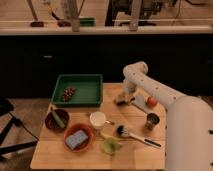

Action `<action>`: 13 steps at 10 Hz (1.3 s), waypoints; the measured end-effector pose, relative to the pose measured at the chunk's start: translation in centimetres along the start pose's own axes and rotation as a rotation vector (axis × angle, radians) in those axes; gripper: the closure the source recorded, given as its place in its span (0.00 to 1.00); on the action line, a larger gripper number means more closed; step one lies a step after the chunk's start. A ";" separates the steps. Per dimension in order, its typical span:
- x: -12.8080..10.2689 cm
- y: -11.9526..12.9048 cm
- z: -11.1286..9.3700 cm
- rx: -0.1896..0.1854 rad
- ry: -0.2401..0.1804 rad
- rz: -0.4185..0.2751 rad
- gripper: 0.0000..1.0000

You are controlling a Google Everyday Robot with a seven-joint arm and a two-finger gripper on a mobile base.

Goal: Wipe table surface with eraser

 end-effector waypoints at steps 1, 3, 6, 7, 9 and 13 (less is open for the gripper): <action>-0.6 -0.3 0.1 -0.002 -0.009 -0.020 1.00; -2.7 -0.7 0.4 -0.015 -0.044 -0.084 1.00; -5.9 0.5 0.6 -0.050 -0.086 -0.214 1.00; -6.3 1.7 0.4 -0.068 -0.093 -0.238 1.00; -6.7 3.3 0.3 -0.088 -0.100 -0.258 1.00; -3.8 5.5 0.4 -0.117 -0.082 -0.202 1.00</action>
